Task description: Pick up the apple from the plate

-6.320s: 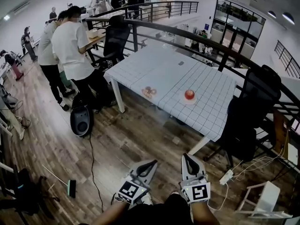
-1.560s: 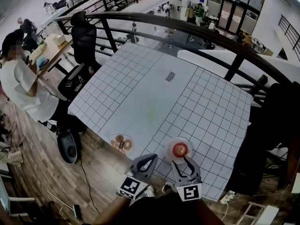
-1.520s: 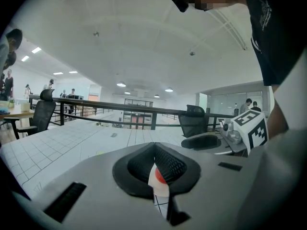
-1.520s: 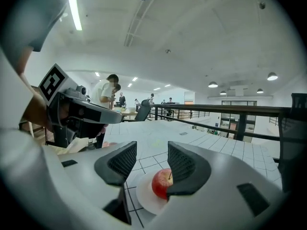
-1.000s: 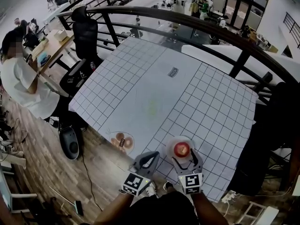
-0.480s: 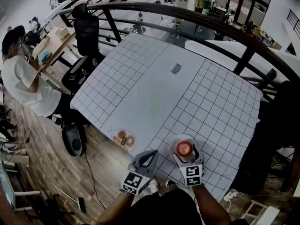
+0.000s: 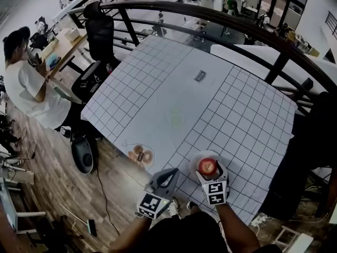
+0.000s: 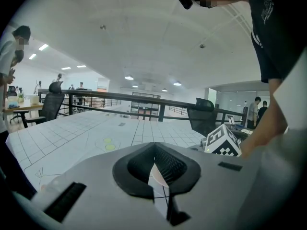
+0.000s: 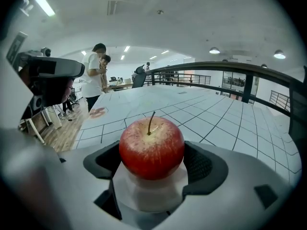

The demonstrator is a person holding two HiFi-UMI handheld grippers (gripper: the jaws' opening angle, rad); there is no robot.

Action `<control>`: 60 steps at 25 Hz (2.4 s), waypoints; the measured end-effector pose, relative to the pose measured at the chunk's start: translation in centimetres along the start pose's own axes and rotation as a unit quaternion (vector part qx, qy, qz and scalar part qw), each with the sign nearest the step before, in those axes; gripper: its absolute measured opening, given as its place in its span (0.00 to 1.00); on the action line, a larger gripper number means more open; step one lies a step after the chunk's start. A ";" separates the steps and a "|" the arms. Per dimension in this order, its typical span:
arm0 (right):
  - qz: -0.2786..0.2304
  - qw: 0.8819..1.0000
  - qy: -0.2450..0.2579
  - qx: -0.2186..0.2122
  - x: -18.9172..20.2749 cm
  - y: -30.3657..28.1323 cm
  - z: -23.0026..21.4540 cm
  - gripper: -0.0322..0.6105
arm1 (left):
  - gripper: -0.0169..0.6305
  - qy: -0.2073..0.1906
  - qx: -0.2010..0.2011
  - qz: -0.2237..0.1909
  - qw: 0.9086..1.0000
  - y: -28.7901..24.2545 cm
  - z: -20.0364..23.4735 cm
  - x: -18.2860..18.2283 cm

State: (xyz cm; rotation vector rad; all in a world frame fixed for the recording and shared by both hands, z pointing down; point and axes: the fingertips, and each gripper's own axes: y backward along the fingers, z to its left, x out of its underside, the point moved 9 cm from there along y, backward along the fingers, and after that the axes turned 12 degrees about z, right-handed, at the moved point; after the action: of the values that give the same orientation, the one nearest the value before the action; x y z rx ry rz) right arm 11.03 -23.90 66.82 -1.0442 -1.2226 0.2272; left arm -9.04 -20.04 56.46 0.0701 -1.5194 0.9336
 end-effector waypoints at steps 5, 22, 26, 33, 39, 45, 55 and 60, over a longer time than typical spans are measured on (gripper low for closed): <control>-0.001 1.000 -0.001 -0.007 -0.3 -0.1 0.1 0.68 | 0.06 0.002 -0.004 0.001 1.000 0.1 0.3 0.3; -0.079 0.996 0.033 -0.011 -6.2 6.0 1.5 0.68 | 0.06 -0.008 0.008 -0.020 1.000 0.8 0.4 -1.1; -0.113 0.993 0.036 -0.007 -8.2 8.4 1.9 0.68 | 0.06 -0.015 0.011 -0.032 0.999 1.2 0.3 -1.9; -0.181 0.982 0.046 0.014 -10.7 12.4 2.5 0.68 | 0.06 -0.024 0.015 -0.059 0.998 2.7 0.1 -3.8; -0.215 0.976 0.037 0.021 -11.1 15.5 3.8 0.68 | 0.06 -0.038 0.019 -0.072 0.996 4.3 -0.6 -5.0; -0.245 0.967 0.046 0.045 -11.0 17.8 6.5 0.68 | 0.06 -0.058 0.032 -0.094 0.993 6.4 -1.3 -5.1; -0.274 0.958 0.070 0.048 -10.8 19.5 8.5 0.68 | 0.06 -0.064 0.038 -0.105 0.992 7.6 -1.9 -4.7; -0.275 0.958 0.064 0.055 -10.8 19.7 8.1 0.68 | 0.06 -0.065 0.038 -0.108 0.991 7.6 -1.9 -5.1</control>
State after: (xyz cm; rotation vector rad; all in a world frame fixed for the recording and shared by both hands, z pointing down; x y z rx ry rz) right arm 7.35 -15.85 44.63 -0.5806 -1.3178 -0.2012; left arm -10.65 -16.26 48.03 0.3486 -1.5597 0.8256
